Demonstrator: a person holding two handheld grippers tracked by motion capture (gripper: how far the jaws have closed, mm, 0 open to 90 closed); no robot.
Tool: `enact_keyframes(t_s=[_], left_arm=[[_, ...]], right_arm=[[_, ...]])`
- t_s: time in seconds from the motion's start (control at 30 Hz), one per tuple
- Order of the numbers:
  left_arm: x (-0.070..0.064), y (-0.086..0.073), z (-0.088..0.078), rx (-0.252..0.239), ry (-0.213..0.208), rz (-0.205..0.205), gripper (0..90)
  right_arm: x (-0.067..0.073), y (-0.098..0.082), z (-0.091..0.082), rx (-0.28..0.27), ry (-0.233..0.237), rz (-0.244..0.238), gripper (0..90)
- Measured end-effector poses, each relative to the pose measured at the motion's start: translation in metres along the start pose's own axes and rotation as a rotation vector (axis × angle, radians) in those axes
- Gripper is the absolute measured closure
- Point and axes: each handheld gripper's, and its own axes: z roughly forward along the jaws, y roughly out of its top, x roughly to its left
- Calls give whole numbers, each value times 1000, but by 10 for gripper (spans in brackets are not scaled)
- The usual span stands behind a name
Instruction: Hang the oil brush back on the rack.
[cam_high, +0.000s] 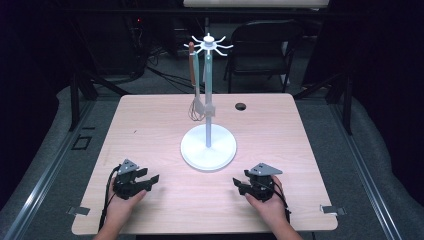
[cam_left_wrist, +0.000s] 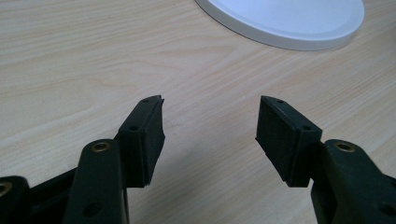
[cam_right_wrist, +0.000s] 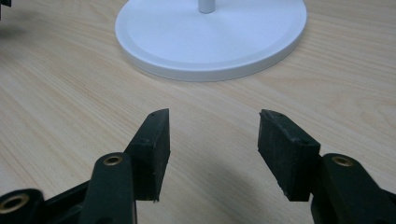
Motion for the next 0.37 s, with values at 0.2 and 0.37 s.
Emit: enact_keyframes(t_s=[0.2,0.37], left_arm=[[1,0,1,0,2,-3,413],[2,0,1,6,1,-13,412]], right_arm=[[0,0,0,-3,-2,-2,440],[-1,0,-1,-6,-2,2,439]])
